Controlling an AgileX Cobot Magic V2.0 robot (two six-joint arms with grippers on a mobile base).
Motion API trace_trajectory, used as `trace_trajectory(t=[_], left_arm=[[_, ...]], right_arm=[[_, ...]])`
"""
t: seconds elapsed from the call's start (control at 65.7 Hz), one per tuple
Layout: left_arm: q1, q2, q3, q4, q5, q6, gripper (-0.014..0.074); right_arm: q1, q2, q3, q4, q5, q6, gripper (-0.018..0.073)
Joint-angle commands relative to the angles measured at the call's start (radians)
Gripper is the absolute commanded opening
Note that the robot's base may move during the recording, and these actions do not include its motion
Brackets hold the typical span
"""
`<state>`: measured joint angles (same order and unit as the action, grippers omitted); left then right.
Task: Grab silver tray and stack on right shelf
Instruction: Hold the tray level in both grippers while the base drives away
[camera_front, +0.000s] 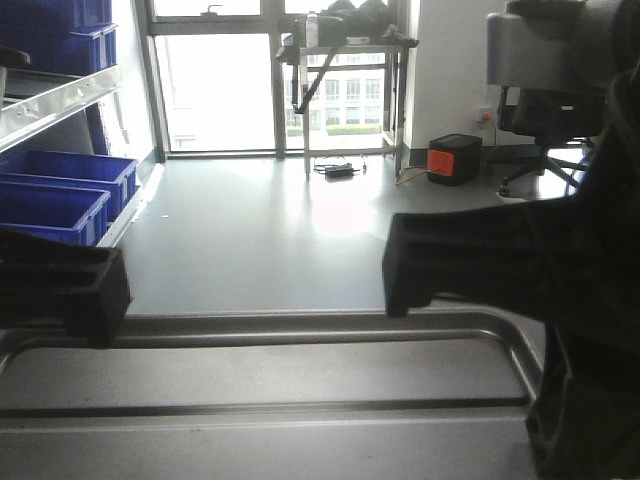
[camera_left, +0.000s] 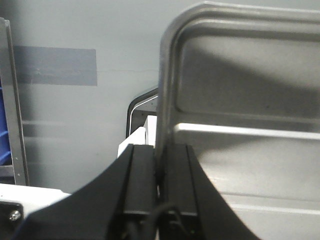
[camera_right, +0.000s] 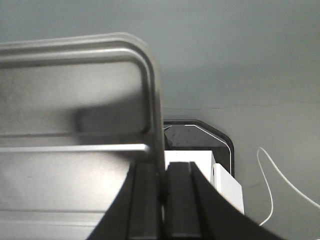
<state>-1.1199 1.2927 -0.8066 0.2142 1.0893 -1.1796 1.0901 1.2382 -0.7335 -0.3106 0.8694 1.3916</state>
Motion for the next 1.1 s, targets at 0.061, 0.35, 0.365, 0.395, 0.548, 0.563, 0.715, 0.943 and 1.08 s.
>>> trace_trajectory(t=[0.061, 0.35, 0.365, 0.395, 0.548, 0.563, 0.715, 0.943, 1.08], left_arm=[[-0.004, -0.019, -0.018, 0.041, 0.232, -0.009, -0.01], [-0.004, -0.019, -0.018, 0.041, 0.251, -0.009, -0.01], [-0.004, -0.019, -0.018, 0.041, 0.251, -0.009, -0.01], [-0.004, -0.019, -0.018, 0.041, 0.251, -0.009, -0.01], [-0.004, -0.019, -0.018, 0.041, 0.251, -0.009, -0.01], [-0.004, -0.019, -0.018, 0.041, 0.251, -0.009, -0.01], [-0.004, -0.019, -0.018, 0.041, 0.251, -0.009, -0.01], [-0.004, -0.019, -0.018, 0.041, 0.251, -0.009, -0.01], [-0.004, -0.019, -0.018, 0.041, 0.251, -0.009, -0.01]], right_arm=[[-0.003, -0.021, -0.023, -0.054, 0.062, -0.001, 0.007], [-0.003, -0.021, -0.023, -0.054, 0.062, -0.001, 0.007], [-0.003, -0.021, -0.023, -0.054, 0.062, -0.001, 0.007], [-0.003, -0.021, -0.023, -0.054, 0.062, -0.001, 0.007], [-0.003, -0.021, -0.023, -0.054, 0.062, -0.001, 0.007], [-0.003, -0.021, -0.023, -0.054, 0.062, -0.001, 0.007], [-0.003, -0.021, -0.023, -0.054, 0.063, -0.001, 0.007], [-0.003, -0.021, -0.023, -0.054, 0.067, -0.001, 0.007], [-0.003, -0.021, -0.023, -0.054, 0.066, -0.001, 0.007]])
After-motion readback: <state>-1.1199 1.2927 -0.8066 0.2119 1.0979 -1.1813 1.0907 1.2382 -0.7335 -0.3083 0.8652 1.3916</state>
